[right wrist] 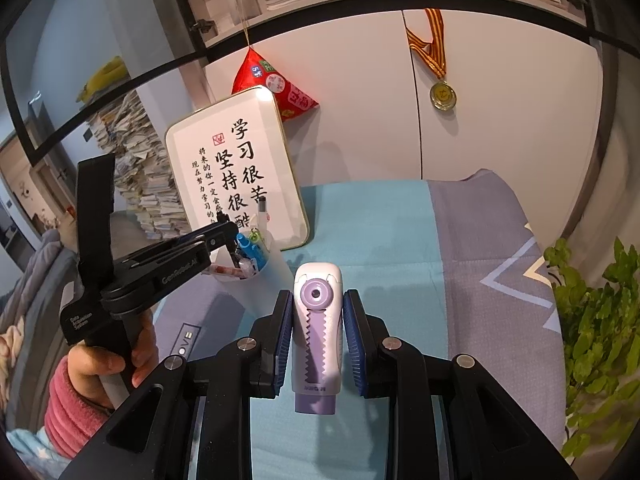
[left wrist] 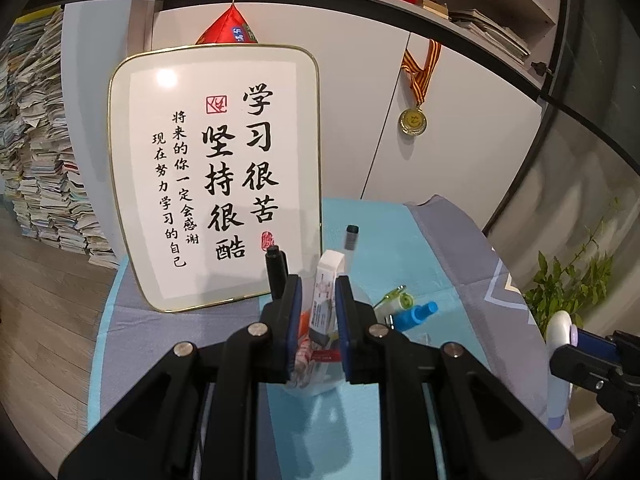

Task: Organize stationery
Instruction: 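Lower the white eraser into the frosted cup and open the left gripper, then lower the purple eraser into the frosted cup and open the right gripper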

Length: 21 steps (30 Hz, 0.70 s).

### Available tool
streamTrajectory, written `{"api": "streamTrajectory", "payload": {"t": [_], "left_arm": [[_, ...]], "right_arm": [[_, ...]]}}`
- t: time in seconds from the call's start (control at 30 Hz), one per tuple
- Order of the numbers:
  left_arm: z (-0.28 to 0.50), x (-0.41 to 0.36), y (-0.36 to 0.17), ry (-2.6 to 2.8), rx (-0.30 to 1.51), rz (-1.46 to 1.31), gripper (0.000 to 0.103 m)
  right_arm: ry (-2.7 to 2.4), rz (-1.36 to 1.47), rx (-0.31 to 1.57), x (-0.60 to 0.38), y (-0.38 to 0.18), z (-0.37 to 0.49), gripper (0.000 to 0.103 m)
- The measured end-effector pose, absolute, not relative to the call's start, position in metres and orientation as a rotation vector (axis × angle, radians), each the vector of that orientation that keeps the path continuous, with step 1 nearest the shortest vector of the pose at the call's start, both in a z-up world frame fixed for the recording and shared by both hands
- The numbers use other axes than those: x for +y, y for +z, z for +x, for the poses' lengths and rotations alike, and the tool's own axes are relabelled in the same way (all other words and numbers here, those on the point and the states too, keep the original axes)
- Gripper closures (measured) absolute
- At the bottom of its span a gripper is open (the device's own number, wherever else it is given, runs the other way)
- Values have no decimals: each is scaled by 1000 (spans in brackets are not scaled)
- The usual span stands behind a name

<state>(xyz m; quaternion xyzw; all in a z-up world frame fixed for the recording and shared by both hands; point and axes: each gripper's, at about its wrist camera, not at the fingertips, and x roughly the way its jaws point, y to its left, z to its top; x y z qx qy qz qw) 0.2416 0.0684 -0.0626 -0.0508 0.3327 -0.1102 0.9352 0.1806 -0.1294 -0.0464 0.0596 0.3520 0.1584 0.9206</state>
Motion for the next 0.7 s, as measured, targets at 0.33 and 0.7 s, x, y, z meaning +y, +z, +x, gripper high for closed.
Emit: {"api": "streamTrajectory", "payload": {"t": [0.33, 0.7], "left_arm": [[197, 87, -56, -191, 615, -72, 77], [162, 112, -79, -181, 645, -75, 66]], "right_arm": [[339, 129, 686, -122, -33, 182, 76], [407, 160, 587, -76, -7, 198, 76]]}}
